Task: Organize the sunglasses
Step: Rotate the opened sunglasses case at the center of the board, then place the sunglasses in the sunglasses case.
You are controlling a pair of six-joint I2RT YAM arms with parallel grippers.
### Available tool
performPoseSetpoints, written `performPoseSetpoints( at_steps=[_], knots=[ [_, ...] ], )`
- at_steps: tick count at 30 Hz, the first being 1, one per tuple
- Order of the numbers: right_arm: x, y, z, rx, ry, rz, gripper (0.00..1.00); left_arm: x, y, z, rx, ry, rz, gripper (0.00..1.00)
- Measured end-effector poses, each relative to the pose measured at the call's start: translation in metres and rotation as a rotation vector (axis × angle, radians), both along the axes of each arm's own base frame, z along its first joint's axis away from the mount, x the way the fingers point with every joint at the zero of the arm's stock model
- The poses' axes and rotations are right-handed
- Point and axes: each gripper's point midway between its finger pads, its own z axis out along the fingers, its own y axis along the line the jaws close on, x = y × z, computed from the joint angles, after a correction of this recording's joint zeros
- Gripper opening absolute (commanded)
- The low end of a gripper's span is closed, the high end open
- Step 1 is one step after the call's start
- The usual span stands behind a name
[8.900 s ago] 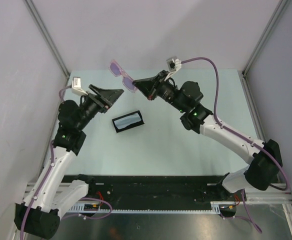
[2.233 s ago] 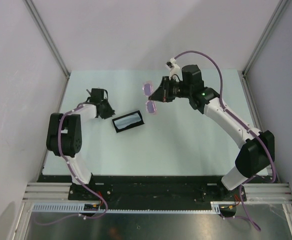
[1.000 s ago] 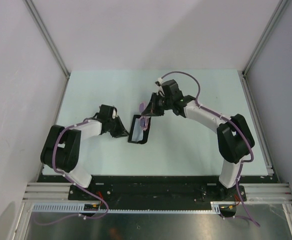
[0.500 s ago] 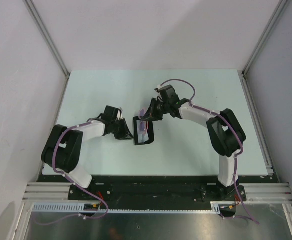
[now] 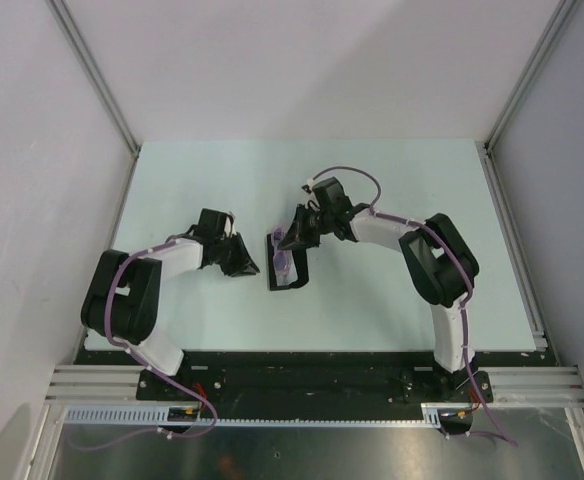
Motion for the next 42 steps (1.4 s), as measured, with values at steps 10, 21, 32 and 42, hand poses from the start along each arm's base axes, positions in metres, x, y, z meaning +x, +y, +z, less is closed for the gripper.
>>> performPoseSetpoints(
  at_steps=[10,21,32,42],
  knots=[
    [-0.006,0.002,-0.009,-0.015,0.020,0.015,0.00,0.000,0.001,0.000,0.001,0.005,0.004,0.20],
    [-0.008,0.000,-0.017,-0.023,0.020,0.037,0.00,-0.001,0.001,0.000,-0.002,0.006,0.002,0.21],
    [-0.007,-0.001,-0.020,-0.028,0.001,0.042,0.00,-0.001,0.001,0.000,0.000,0.003,-0.003,0.21],
    [-0.009,-0.003,-0.021,-0.046,-0.014,0.038,0.00,-0.001,0.001,0.000,0.000,0.003,-0.003,0.21]
  ],
)
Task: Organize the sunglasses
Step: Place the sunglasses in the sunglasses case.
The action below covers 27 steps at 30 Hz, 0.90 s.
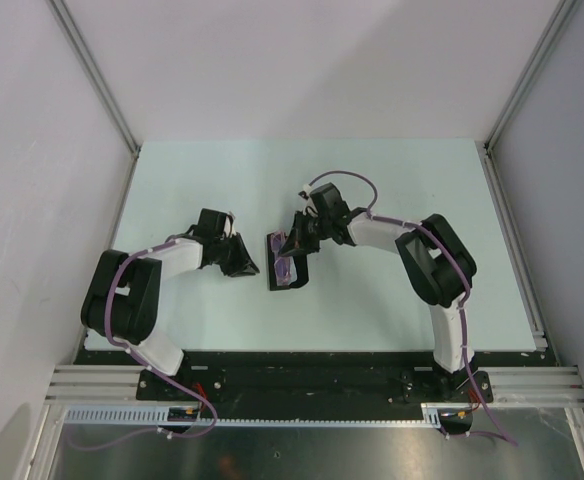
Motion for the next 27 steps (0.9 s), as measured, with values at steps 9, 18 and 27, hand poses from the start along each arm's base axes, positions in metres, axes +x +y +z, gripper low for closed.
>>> performPoseSetpoints(
  at_steps=[9,18,27],
  knots=[
    [-0.0030,-0.0040,-0.0044,-0.043,-0.006,-0.021,0.00,0.0000,0.0000,0.0000,0.000,0.000,0.000,0.21],
    [0.0016,-0.0022,-0.0021,-0.032,-0.024,-0.032,0.00,0.0000,-0.0001,0.0000,0.000,0.000,0.000,0.21],
    [0.0052,0.0014,-0.0023,-0.024,-0.039,-0.044,0.00,0.0010,-0.0045,0.0046,-0.024,-0.003,-0.013,0.21]
  ],
)
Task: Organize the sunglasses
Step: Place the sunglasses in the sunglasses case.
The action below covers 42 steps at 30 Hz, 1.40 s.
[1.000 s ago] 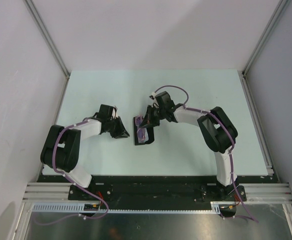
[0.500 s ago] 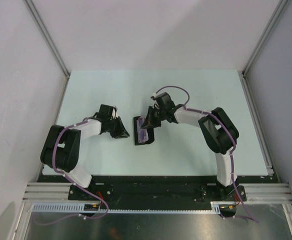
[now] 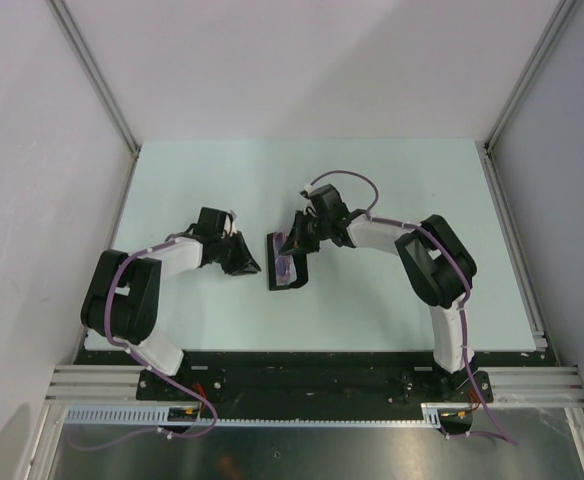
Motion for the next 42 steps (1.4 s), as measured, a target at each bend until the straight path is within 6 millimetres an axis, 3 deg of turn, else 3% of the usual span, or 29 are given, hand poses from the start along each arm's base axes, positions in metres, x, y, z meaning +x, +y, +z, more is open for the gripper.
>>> performPoseSetpoints(
  at_steps=[17,26,36,42],
  knots=[
    [-0.001,-0.003,-0.007,-0.056,-0.013,-0.021,0.00,0.000,-0.003,0.001,-0.007,0.004,0.001,0.25],
    [-0.007,-0.002,-0.010,-0.070,0.000,-0.019,0.00,0.012,-0.006,0.011,-0.015,-0.025,0.016,0.27],
    [-0.009,0.004,-0.011,-0.041,0.012,-0.003,0.00,0.006,-0.009,-0.004,0.004,0.018,0.004,0.28],
    [-0.009,0.006,-0.012,-0.029,0.017,0.002,0.00,0.011,-0.014,0.000,0.000,0.005,-0.004,0.28]
  ],
)
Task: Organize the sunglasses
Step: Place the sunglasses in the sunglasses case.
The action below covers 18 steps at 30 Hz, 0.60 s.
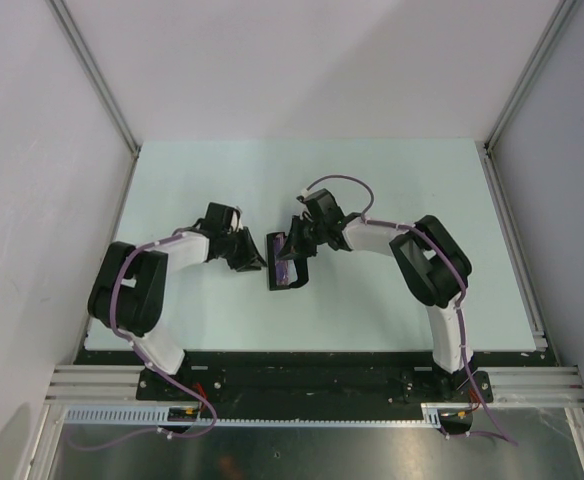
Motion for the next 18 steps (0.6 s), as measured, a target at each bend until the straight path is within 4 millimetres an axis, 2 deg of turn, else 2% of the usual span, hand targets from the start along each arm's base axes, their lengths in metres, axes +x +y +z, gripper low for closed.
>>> performPoseSetpoints(
  at_steps=[18],
  knots=[
    [-0.0005,0.0084,-0.0042,0.045,0.029,0.005,0.00,0.0003,-0.0023,-0.0030,0.004,0.007,-0.006,0.27]
  ],
)
